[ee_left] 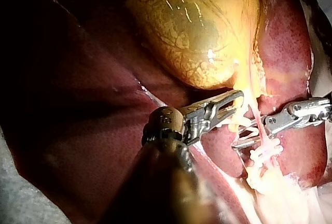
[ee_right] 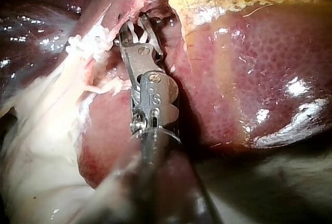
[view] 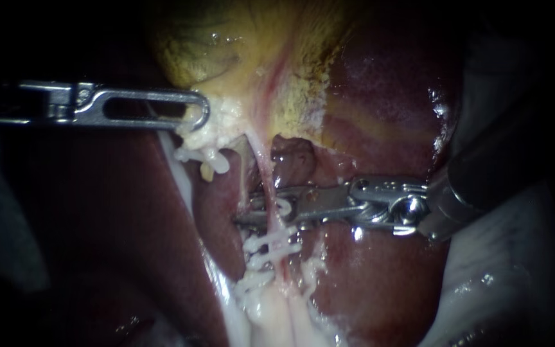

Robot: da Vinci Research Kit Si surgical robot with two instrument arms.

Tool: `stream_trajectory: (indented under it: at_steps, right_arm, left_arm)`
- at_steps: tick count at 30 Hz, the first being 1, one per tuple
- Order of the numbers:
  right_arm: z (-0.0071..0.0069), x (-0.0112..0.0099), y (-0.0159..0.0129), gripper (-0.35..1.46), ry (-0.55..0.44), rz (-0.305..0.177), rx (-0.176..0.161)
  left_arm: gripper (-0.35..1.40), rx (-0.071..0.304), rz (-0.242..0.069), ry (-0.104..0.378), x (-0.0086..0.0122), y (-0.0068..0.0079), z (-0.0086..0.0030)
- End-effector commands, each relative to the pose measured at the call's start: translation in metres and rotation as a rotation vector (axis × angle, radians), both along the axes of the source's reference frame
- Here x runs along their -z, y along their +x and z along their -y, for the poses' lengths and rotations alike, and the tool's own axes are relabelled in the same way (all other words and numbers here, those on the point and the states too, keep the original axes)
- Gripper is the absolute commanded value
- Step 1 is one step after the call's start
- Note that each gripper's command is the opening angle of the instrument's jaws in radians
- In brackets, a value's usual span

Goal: Clipping third clip right tube

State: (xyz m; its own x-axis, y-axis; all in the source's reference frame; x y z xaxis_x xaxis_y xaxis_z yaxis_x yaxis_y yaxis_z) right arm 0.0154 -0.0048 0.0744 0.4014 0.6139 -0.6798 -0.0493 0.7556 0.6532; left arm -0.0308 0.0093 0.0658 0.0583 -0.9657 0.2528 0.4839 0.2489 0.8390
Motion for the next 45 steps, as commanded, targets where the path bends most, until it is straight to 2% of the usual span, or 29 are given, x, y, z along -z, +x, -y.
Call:
stream_trajectory:
  at_steps: [1, 4, 6, 8, 9, 14, 21, 30, 36, 40, 45]
  right_arm:
    - [0.0, 0.0, 0.0, 0.1, 0.01, 0.002, -0.003]
    - [-0.0001, 0.0, 0.0001, 0.35, 0.01, 0.003, -0.004]
    - [-0.0001, 0.0, 0.0003, 0.43, 0.005, -0.019, -0.015]
    - [-0.0002, 0.0, 0.0005, 0.49, -0.038, -0.046, -0.011]
    - [-0.0003, 0.0, 0.0006, 0.49, -0.063, -0.061, -0.003]
    - [-0.0004, 0.0003, -0.0003, 0.5, -0.104, -0.077, 0.015]
    - [-0.0017, 0.0017, -0.0021, 0.5, -0.138, -0.088, 0.03]
    - [-0.0032, 0.0041, -0.0041, 0.5, -0.145, -0.099, 0.024]
    - [-0.0034, 0.0054, -0.0044, 0.5, -0.138, -0.115, 0.012]
    - [-0.0034, 0.0064, -0.0043, 0.5, -0.129, -0.142, 0.007]
    - [-0.0034, 0.0075, -0.0043, 0.5, -0.12, -0.155, 0.013]
  left_arm:
    - [-0.35, 0.0, 0.0, 0.0, 0.0, 0.0, 0.0]
    - [-0.35, 0.0, 0.0, 0.0, 0.0, 0.0, 0.0]
    - [-0.35, 0.0, 0.0, 0.0, 0.0, 0.0, 0.0]
    - [-0.35, 0.0, 0.0, 0.0, 0.0, 0.0, 0.0]
    - [-0.35, 0.0, 0.0, 0.0, 0.0, 0.0, 0.0]
    - [-0.35, 0.0, 0.0, 0.0, 0.0, 0.0, 0.0]
    - [-0.35, 0.0, 0.0, 0.0, 0.0, 0.0, 0.0]
    - [-0.35, -0.003, 0.0, -0.005, 0.0, 0.0, 0.0]
    - [-0.35, -0.003, 0.0, -0.005, 0.0, 0.0, 0.0]
    - [-0.35, -0.003, 0.0, -0.005, 0.0, 0.0, 0.0]
    - [-0.35, -0.003, 0.0, -0.005, 0.0, 0.0, 0.0]
